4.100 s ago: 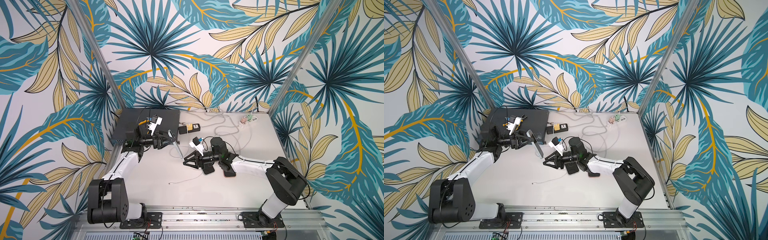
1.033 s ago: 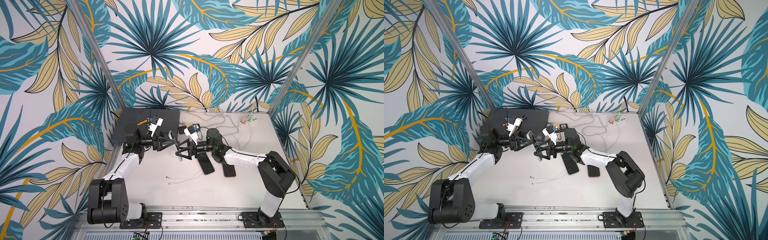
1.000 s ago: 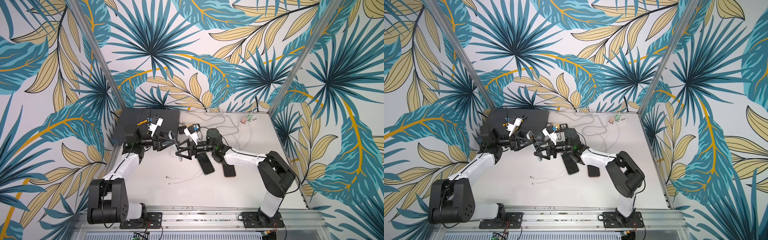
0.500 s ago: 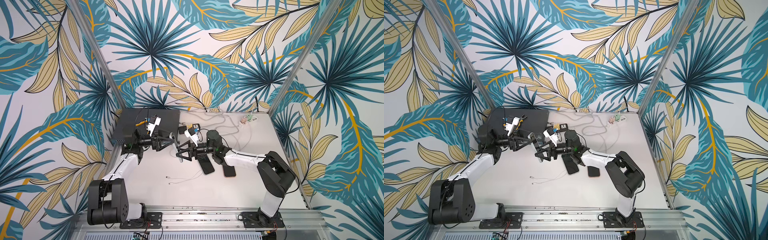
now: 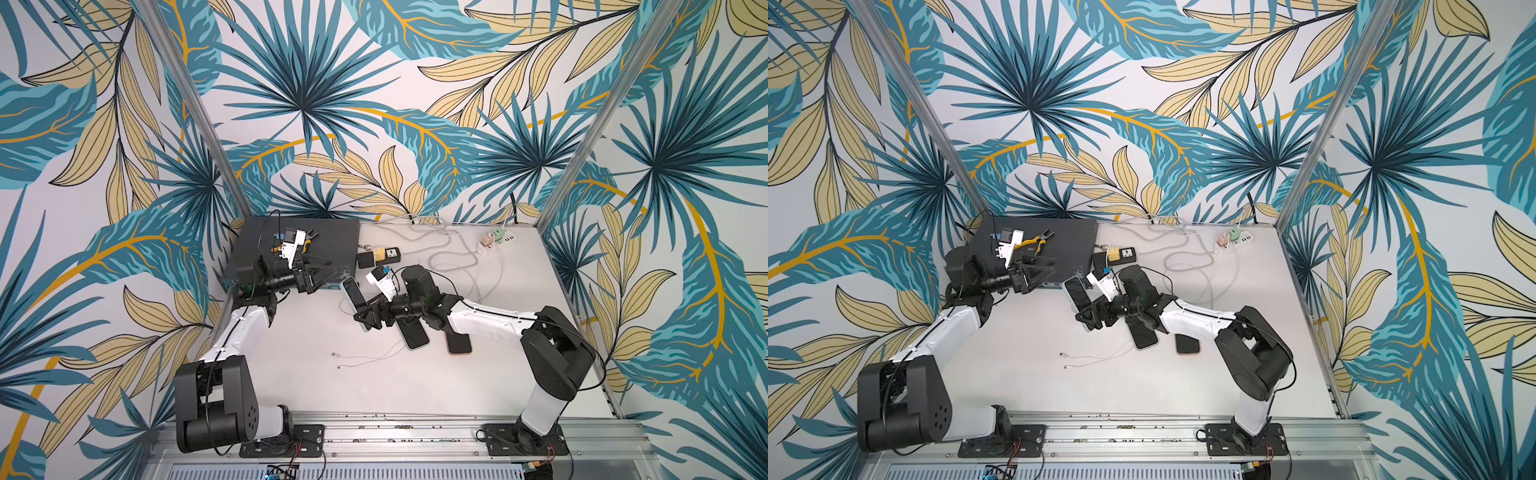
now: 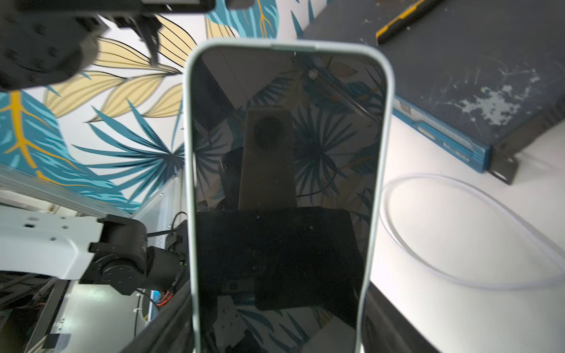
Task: Unplug the charging cable from the phone
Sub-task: Place the phone at the center of the board.
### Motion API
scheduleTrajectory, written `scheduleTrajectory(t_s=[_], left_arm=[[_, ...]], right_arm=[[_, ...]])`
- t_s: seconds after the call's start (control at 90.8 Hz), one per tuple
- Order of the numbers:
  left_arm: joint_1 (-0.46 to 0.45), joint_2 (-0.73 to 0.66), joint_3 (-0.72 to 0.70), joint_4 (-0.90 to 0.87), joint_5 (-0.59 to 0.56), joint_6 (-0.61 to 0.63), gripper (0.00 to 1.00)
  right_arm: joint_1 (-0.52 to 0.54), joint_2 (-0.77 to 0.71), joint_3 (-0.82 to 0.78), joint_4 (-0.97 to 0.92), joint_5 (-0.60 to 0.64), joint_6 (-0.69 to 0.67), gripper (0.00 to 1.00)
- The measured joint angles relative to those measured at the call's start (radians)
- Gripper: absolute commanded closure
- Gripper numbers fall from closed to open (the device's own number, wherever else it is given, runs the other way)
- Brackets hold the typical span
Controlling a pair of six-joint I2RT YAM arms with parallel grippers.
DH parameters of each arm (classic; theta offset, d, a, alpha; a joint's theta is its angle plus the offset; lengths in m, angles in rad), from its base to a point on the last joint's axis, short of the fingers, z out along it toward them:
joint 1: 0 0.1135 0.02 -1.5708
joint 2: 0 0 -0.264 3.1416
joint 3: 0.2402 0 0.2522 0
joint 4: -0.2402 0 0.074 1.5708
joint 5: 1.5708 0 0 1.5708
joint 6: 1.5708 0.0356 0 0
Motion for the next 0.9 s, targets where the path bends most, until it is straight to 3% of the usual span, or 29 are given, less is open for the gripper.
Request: scheduleTrajectory(t_s=[0.22,0.452,0.903], left_arm=[[0.002,-0.008,0.058,-0.235,-0.092,0.166,0.0],[0.002,-0.013,0.062,-0.337,-0.157,0.24,0.0],[0.004,-0.013,0.09,-0.448,-0.269,0.334,0.0]], right_arm=[[0.066,0.044,0.147,-0.23,0.191,-0.076,0.48],[0.117,0.174,0.292,-0.431,0.362,-0.116,0.44],[0.155,0.341,0.477,-0.689,0.526,-0.146,0.44]])
